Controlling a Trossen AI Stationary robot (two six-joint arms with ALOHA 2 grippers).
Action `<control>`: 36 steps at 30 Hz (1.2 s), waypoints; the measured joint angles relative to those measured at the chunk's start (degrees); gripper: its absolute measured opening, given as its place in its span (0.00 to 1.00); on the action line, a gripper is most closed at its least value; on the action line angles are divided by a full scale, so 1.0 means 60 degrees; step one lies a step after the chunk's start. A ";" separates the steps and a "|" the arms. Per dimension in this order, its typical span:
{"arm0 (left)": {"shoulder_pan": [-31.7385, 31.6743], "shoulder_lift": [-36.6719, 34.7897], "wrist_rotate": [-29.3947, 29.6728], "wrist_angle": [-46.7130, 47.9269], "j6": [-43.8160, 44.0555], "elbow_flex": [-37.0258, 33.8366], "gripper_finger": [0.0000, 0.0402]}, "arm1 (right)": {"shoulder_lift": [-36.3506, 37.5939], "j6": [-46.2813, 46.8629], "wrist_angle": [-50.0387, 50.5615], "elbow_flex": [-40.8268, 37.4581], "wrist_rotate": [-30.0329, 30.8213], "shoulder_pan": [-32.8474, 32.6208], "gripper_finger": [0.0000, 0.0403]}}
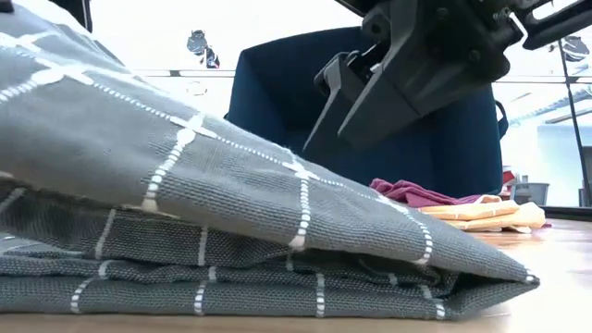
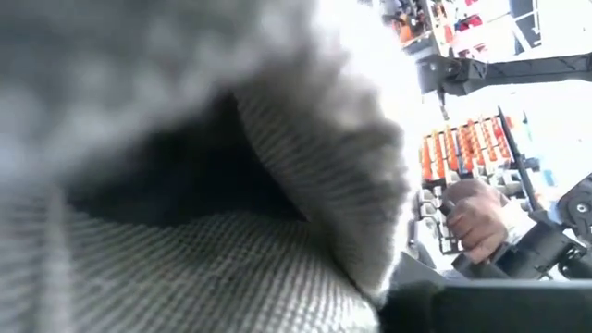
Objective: Fold towel
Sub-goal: Fold the gray towel
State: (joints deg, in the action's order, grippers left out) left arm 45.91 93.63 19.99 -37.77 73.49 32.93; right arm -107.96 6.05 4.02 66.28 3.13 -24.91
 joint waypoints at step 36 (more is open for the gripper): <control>-0.2464 -0.0727 -0.1591 0.2730 -0.3005 0.0007 0.01 | -0.0270 0.1343 0.2719 -0.0022 0.0863 -0.0054 0.58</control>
State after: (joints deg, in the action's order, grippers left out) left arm 31.13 89.27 10.44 -21.38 55.46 32.97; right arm -109.58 14.11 20.33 66.15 8.31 -25.23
